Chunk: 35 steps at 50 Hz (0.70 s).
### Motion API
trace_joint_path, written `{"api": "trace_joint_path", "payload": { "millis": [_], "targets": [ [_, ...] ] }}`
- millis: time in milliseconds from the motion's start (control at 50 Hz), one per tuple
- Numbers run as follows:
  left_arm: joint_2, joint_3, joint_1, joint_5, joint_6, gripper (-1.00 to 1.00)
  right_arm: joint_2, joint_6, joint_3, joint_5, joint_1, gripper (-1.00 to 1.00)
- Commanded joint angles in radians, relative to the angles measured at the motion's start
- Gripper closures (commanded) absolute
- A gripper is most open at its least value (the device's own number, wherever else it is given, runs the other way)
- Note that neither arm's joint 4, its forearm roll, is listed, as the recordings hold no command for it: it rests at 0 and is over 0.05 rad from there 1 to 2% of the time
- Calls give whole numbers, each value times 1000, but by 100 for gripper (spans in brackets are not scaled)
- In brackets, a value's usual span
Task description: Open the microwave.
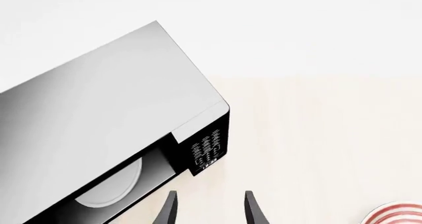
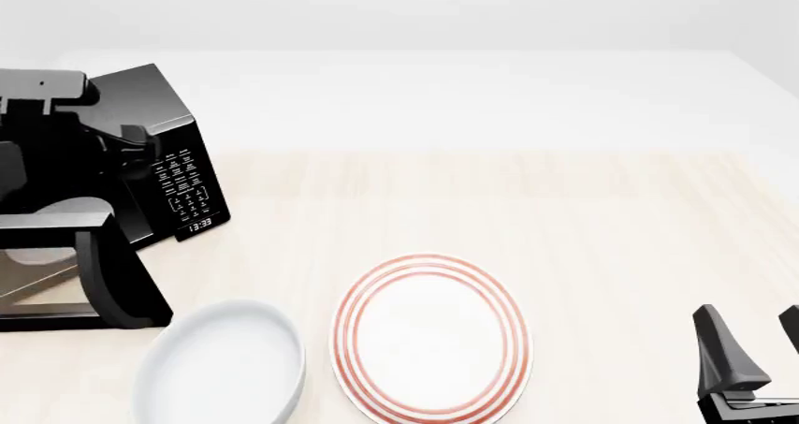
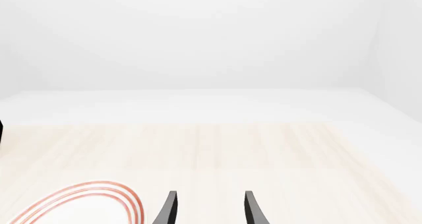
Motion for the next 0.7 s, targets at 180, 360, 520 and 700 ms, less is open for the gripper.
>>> {"api": "trace_joint_path", "payload": {
  "millis": [180, 360, 520, 700],
  "targets": [
    [63, -15, 62, -4, 21, -100, 0, 0, 0, 0, 0, -100],
    [59, 13, 99, -16, 22, -100, 0, 0, 0, 0, 0, -100],
    [59, 35, 126, -20, 25, -100, 0, 0, 0, 0, 0, -100],
    [71, 52, 150, -36, 27, -100, 0, 0, 0, 0, 0, -100]
  ]
}}
